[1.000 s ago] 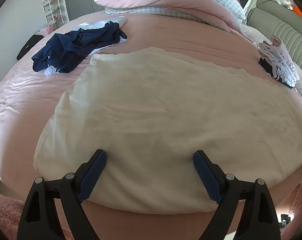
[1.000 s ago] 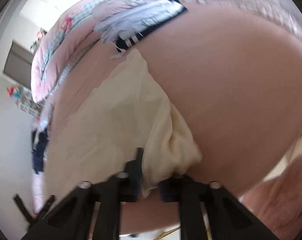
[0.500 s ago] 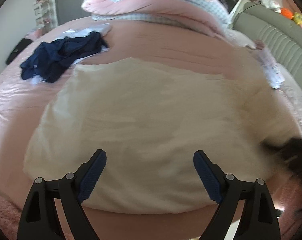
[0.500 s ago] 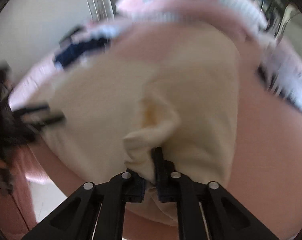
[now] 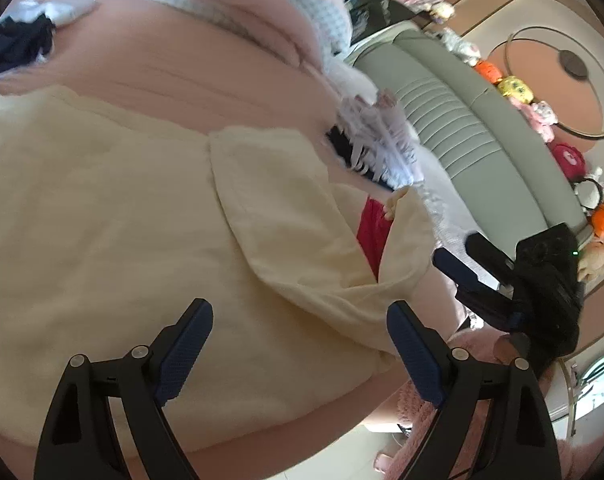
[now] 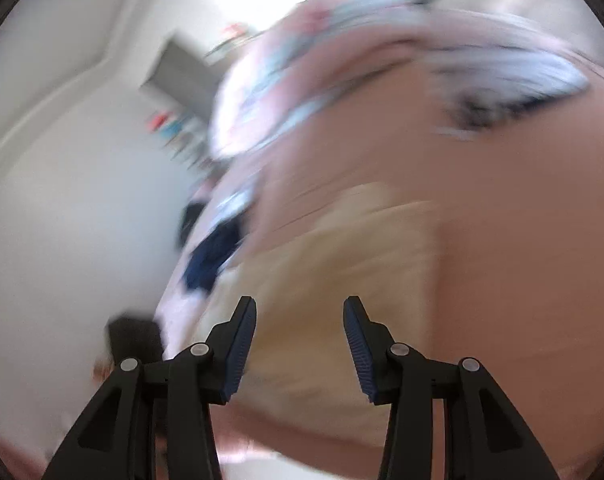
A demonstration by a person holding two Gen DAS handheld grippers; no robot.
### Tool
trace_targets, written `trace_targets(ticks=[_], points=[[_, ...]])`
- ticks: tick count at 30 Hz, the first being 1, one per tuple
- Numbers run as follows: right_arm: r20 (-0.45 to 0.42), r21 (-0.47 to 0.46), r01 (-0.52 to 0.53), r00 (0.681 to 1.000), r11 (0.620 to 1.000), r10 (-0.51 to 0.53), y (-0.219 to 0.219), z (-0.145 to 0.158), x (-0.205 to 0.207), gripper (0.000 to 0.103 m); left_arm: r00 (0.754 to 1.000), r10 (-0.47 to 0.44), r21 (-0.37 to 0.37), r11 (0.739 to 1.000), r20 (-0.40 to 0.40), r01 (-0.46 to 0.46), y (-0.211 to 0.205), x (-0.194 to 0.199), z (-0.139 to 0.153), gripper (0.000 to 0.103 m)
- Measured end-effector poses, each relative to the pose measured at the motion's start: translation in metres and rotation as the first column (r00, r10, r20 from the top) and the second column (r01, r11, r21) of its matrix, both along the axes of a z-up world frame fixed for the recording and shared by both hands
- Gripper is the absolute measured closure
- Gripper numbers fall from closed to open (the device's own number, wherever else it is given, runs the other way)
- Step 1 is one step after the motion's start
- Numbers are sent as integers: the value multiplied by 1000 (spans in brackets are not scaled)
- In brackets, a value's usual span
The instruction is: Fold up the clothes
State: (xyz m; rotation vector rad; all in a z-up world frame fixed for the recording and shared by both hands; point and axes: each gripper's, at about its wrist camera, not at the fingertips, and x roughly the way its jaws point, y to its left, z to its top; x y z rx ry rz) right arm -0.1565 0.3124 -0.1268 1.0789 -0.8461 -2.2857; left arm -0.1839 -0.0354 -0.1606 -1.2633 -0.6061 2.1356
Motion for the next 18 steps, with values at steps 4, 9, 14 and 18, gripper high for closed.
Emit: trace_targets(ticks=[4, 9, 14, 18], points=[[177, -3, 229, 958, 973, -225, 43, -36, -12, 58, 1000, -12, 47, 999, 3, 12, 10, -5, 1, 14], [244, 92, 181, 949, 979, -198, 29, -60, -39, 58, 1000, -20, 99, 995, 21, 18, 9, -14, 0, 14], [257, 35, 54, 964, 998, -61, 5, -65, -60, 58, 997, -46, 209, 977, 62, 32, -2, -9, -9, 14], [181, 88, -78, 982, 993, 61, -38, -50, -60, 56, 999, -47, 195, 980, 27, 41, -7, 1, -6, 13]])
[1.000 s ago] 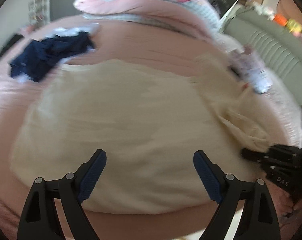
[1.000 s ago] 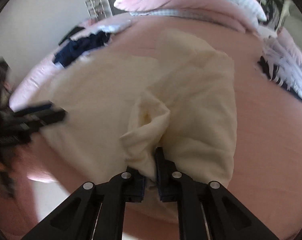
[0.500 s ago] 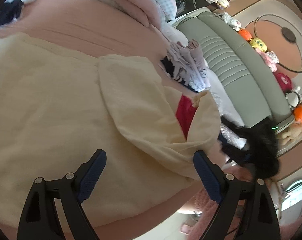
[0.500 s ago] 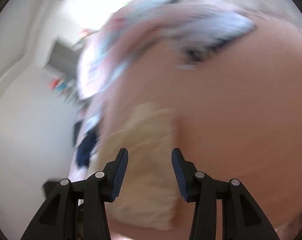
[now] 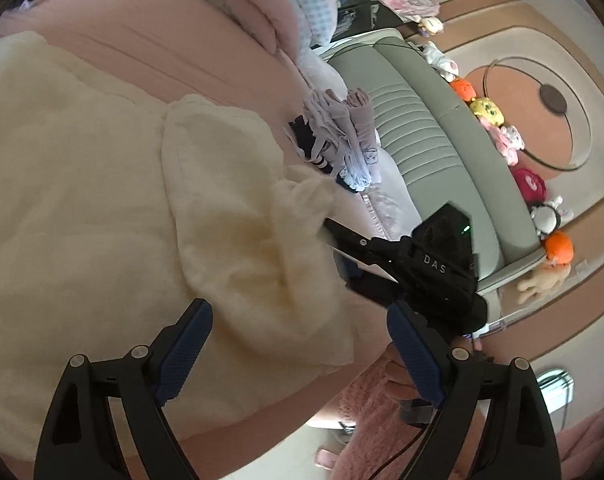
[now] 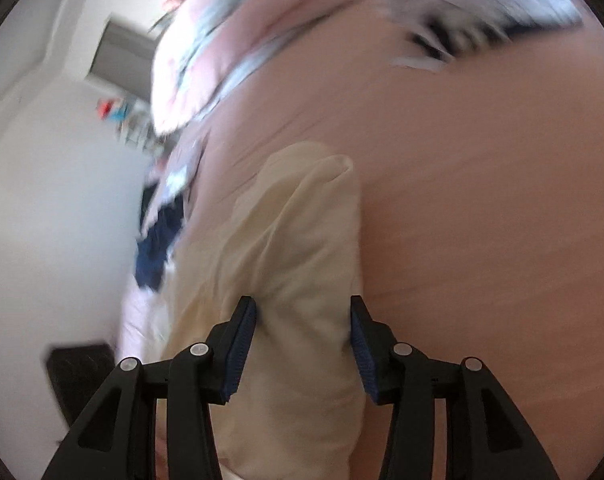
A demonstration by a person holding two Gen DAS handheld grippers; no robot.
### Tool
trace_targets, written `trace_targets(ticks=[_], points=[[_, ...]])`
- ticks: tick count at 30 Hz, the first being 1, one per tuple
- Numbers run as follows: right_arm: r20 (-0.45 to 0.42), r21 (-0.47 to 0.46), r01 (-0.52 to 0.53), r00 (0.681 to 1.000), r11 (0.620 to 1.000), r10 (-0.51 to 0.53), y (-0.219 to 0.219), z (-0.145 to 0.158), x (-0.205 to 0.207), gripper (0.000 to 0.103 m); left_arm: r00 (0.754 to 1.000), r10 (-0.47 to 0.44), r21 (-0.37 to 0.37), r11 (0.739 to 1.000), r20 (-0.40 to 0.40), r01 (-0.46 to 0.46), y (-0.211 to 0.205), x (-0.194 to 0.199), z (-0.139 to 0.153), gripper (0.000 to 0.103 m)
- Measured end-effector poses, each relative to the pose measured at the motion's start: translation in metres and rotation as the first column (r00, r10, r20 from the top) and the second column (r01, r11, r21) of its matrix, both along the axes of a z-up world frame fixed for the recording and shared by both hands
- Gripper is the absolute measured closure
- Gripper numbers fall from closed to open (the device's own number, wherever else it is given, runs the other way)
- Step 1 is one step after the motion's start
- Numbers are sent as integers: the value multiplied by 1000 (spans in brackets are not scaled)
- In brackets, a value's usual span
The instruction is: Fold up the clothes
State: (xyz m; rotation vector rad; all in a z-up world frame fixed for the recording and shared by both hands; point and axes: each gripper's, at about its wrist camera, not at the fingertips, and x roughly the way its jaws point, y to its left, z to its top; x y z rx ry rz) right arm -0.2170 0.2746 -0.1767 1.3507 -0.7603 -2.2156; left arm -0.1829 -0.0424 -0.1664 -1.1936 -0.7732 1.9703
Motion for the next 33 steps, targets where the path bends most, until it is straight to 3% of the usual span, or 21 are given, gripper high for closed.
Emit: trace_targets(ticks=[1, 5, 9, 12, 16, 17, 19, 20, 21, 24, 27, 30, 33], points=[[-22, 42, -25, 999, 999, 26, -10, 4, 3, 56, 1000, 2, -14, 1000, -2, -2, 0, 1, -1, 13], [-39, 64, -26, 999, 998, 28, -18, 9, 6, 56, 999, 28, -86, 996, -21, -30, 1, 1, -1, 13], [-65, 22, -48, 997, 999, 49, -12, 12, 11, 56, 1000, -14, -54, 998, 20, 15, 16, -16, -6, 13], [-63, 81, -80, 994, 994, 85, -22, 8, 11, 55, 997, -37, -82, 996, 69, 42, 34, -30, -14, 13], [-54, 59, -87, 994, 994, 90, -18, 7, 11, 55, 999, 1, -119, 993, 44, 4, 42, -25, -13, 16], [-46, 43, -74, 996, 996, 76, -14, 6, 11, 55, 999, 14, -122, 993, 42, -9, 42, -21, -13, 20], [-29, 12, -46, 999, 999, 46, -6, 4, 10, 55, 997, 47, -138, 990, 55, -39, 38, -15, -16, 63], [-22, -2, -31, 999, 1000, 31, -3, 3, 9, 55, 995, 67, -162, 985, 72, -55, 34, -13, -19, 72], [-14, -18, -9, 1000, 1000, 9, 1, 2, 8, 55, 993, 82, -164, 984, 90, -67, 30, -12, -21, 74], [-4, -52, 78, 997, 996, -78, 18, 3, 7, 55, 986, 113, -153, 984, 124, -93, 19, -7, -23, 73], [5, -45, 190, 982, 981, -190, 36, 4, 8, 55, 991, 96, -196, 978, 96, -76, 24, -3, -20, 69], [61, 37, 223, 973, 974, -224, 40, -5, 5, 55, 992, 87, -217, 974, 89, -66, 25, 3, -19, 59], [75, 90, 159, 983, 983, -166, 24, -14, 1, 55, 989, 110, -220, 972, 96, -86, 27, 6, -19, 57]])
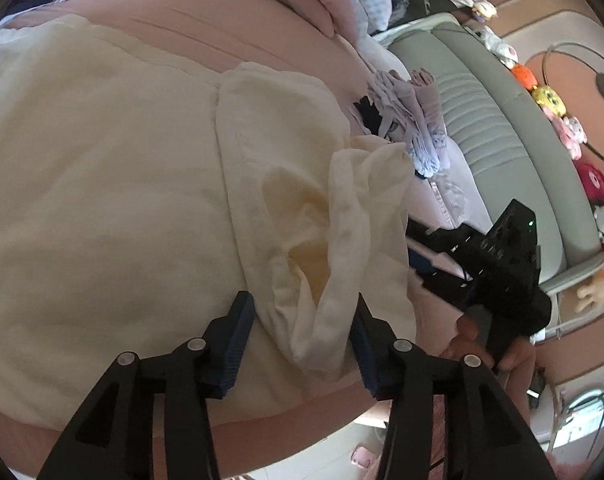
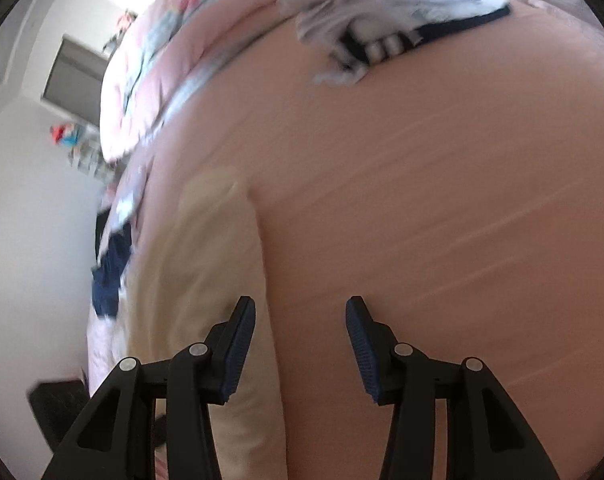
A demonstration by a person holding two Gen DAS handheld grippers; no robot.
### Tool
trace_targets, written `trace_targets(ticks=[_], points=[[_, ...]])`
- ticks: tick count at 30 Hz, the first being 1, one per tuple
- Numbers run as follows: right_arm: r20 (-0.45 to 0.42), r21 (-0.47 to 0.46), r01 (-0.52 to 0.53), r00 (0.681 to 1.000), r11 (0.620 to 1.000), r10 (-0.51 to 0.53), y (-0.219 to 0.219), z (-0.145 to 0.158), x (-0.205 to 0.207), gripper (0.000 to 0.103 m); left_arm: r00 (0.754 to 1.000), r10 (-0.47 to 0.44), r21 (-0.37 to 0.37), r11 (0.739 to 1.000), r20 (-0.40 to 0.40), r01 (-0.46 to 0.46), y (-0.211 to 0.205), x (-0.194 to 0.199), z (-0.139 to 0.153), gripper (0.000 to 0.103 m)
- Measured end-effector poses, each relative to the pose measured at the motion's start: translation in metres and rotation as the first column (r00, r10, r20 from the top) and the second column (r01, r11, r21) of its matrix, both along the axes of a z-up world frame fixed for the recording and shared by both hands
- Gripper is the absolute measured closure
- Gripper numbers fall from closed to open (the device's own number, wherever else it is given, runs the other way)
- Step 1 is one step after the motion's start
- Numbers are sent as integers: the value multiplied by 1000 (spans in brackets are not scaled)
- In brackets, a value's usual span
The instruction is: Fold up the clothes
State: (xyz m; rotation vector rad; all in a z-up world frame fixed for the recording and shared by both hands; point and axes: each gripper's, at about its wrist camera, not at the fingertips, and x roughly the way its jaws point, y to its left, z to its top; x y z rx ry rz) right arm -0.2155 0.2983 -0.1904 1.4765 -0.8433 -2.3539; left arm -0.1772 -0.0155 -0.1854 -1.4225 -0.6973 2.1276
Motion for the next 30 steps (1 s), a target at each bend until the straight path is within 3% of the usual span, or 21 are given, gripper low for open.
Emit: trace_targets(ticks=[6, 11, 12, 13, 17, 21, 24, 28, 30], points=[[-70, 134, -152, 984, 979, 162, -48, 12, 1, 55, 999, -13, 65, 998, 52, 10, 1, 2, -4, 48], [-61, 182, -187, 978, 965, 200, -60, 11, 0, 55, 1000, -13, 77, 997, 9, 12, 6, 11, -5, 49], [-53, 178, -179, 980, 968, 191, -59, 10, -2, 55, 1000, -12, 79, 997, 0, 12, 8, 10, -5, 64], [-47, 163, -166, 983, 973, 176, -56, 9, -3, 55, 1000, -12, 73, 997, -5, 12, 9, 7, -5, 94], [-67, 130, -85, 993, 988, 94, -39, 16, -2, 55, 997, -1, 92, 996, -82, 9, 4, -1, 21, 96], [-144, 94, -48, 988, 994, 61, -28, 33, 4, 55, 990, -43, 0, 999, -134, 44, -5, 4, 46, 96], [-206, 98, -64, 975, 993, 83, -29, 46, 9, 55, 994, -8, -23, 1000, -109, 5, -26, 11, 42, 96], [-180, 150, -157, 966, 976, 183, -51, 39, 8, 54, 998, 63, -56, 996, -16, -63, -53, 13, 10, 96], [-163, 176, -205, 959, 963, 233, -62, 35, 8, 54, 998, 57, -67, 996, 27, -55, -58, 13, -4, 95]])
